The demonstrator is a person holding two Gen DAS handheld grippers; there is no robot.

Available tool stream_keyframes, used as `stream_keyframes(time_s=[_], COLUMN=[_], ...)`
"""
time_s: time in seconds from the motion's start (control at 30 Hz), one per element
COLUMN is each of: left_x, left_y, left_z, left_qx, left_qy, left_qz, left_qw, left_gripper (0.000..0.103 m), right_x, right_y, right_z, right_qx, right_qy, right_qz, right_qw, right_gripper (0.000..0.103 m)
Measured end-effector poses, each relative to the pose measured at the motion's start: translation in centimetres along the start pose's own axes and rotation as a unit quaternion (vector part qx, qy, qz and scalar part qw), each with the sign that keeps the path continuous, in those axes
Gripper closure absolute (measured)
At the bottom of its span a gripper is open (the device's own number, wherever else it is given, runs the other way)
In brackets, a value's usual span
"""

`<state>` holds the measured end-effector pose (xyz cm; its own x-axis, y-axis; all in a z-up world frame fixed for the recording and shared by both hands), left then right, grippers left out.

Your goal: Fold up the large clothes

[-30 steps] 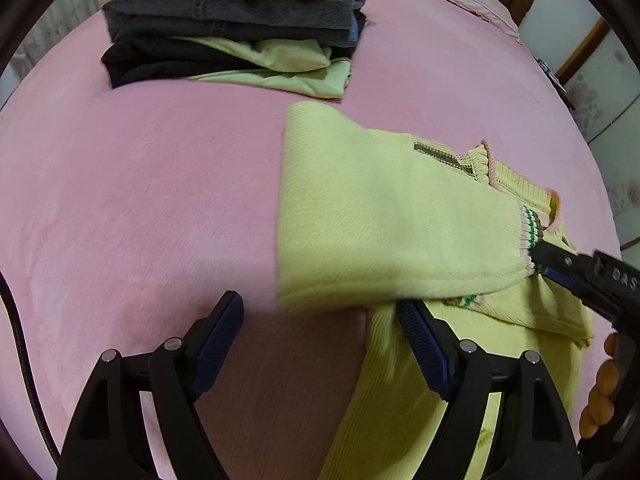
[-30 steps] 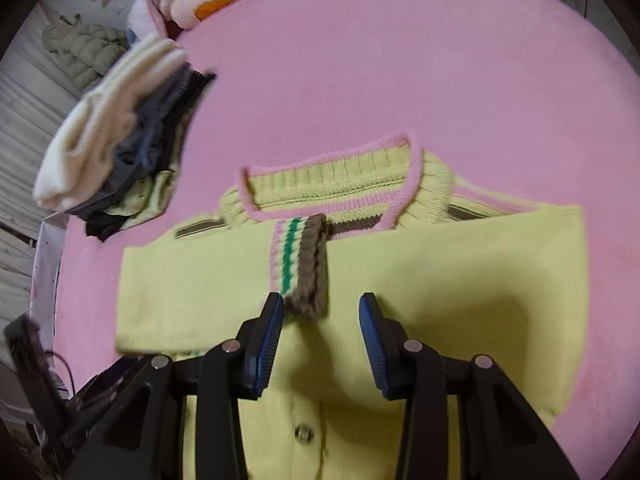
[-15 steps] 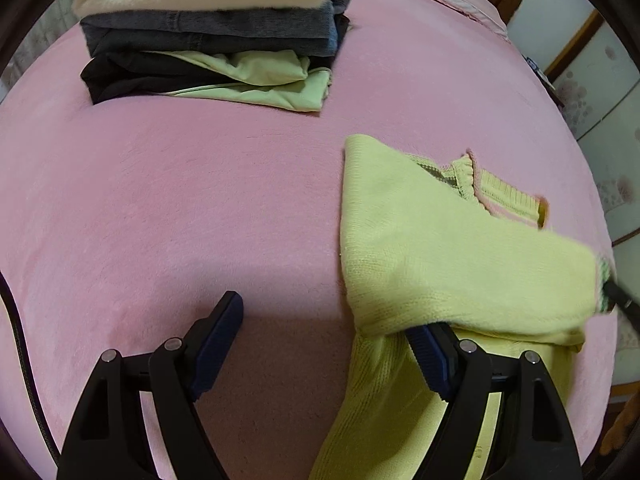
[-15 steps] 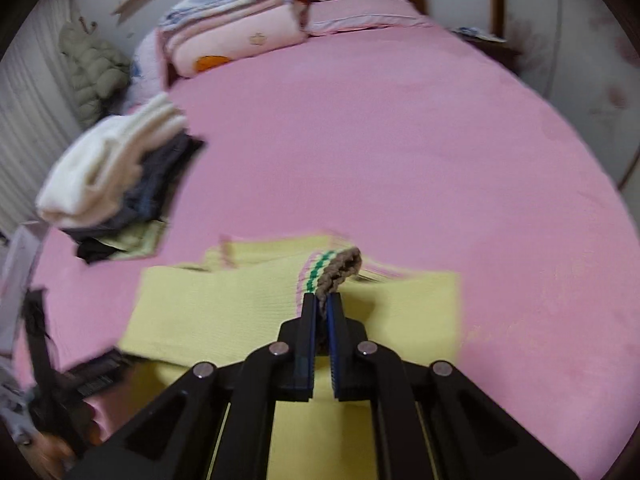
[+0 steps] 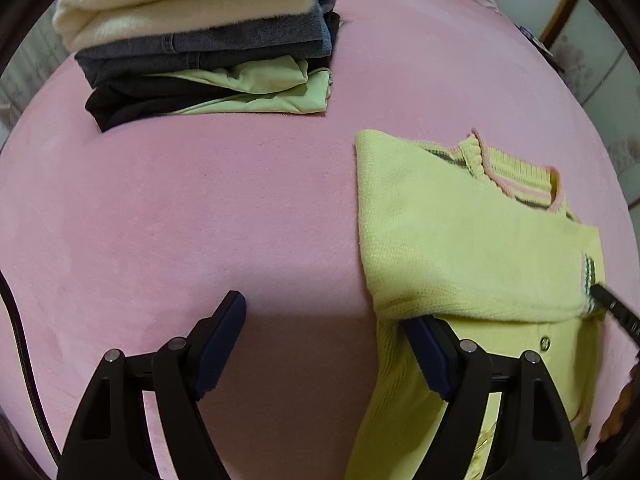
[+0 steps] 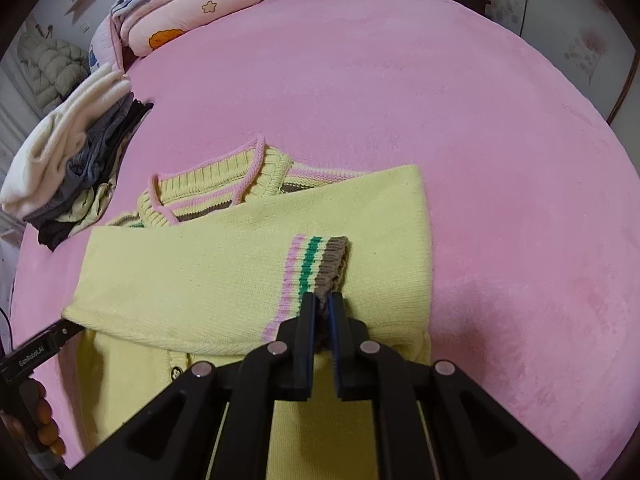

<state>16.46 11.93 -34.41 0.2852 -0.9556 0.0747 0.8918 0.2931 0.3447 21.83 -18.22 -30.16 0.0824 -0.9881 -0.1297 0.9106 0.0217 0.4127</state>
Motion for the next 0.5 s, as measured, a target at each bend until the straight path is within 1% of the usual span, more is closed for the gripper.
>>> stream_keyframes(time_s=[0.03, 0.13, 0.17, 0.23, 0.33, 0.37, 0.43, 0.47, 0.5], left_x=[0.1, 0.5, 0.6, 0.7, 0.6, 0.5, 0.4, 0.4, 0.6], left_y=[0.0, -0.1, -0.2, -0.4, -0.4, -0.4, -0.1, 0.2, 0.5], left_z=[0.2, 0.8, 0.9, 1.2, 2.2, 2.8, 4.1, 4.7, 5.0], left_qx=[-0.001, 0.002, 0.004, 0.004, 0.007, 0.012, 0.03, 0.038, 0.047], left_qy=[0.0, 0.01, 0.014, 0.016, -0.005, -0.014, -0.036, -0.046, -0.053], left_qz=[-0.011, -0.04, -0.047, -0.053, -0.048, -0.044, -0.034, -0.028, -0.023], left_qw=[0.9999, 0.9991, 0.9988, 0.9985, 0.9988, 0.9988, 0.9983, 0.9978, 0.9973], left_gripper=[0.024, 0.024, 0.024, 0.024, 0.024, 0.024, 0.024, 0.024, 0.024], right_x=[0.2, 0.7, 0.9, 1.3, 1.2, 1.1, 1.0, 0.9, 1.0], right_y=[0.1, 0.7, 0.9, 0.9, 0.9, 0.8, 0.6, 0.6, 0.6], right_z=[0.4, 1.8, 1.9, 1.6, 1.0, 0.9, 1.0, 0.8, 0.6], right_qx=[0.01, 0.042, 0.044, 0.034, 0.008, 0.003, 0.004, 0.002, -0.002], right_qy=[-0.01, -0.01, -0.013, -0.011, -0.002, 0.007, 0.018, 0.026, 0.034], right_qz=[0.005, 0.003, 0.001, -0.003, -0.009, -0.01, -0.011, -0.015, -0.023], right_qw=[1.0, 0.999, 0.999, 0.999, 1.0, 1.0, 1.0, 1.0, 0.999], right_gripper=[0.097, 0.1, 0.1, 0.1, 0.099, 0.097, 0.088, 0.075, 0.065])
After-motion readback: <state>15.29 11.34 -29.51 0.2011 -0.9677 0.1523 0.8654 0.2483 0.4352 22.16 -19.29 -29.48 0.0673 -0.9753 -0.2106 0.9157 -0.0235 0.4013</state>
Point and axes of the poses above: each gripper's, at about its wrist camera, not at the fingertips, and z roughly against the way its jaws point, x to its right, y to its top, the point moved 4 cm from there along -z, roughly the way its jaws point, and after that the axes turned 1 degree about x, right-handed, at the moved point
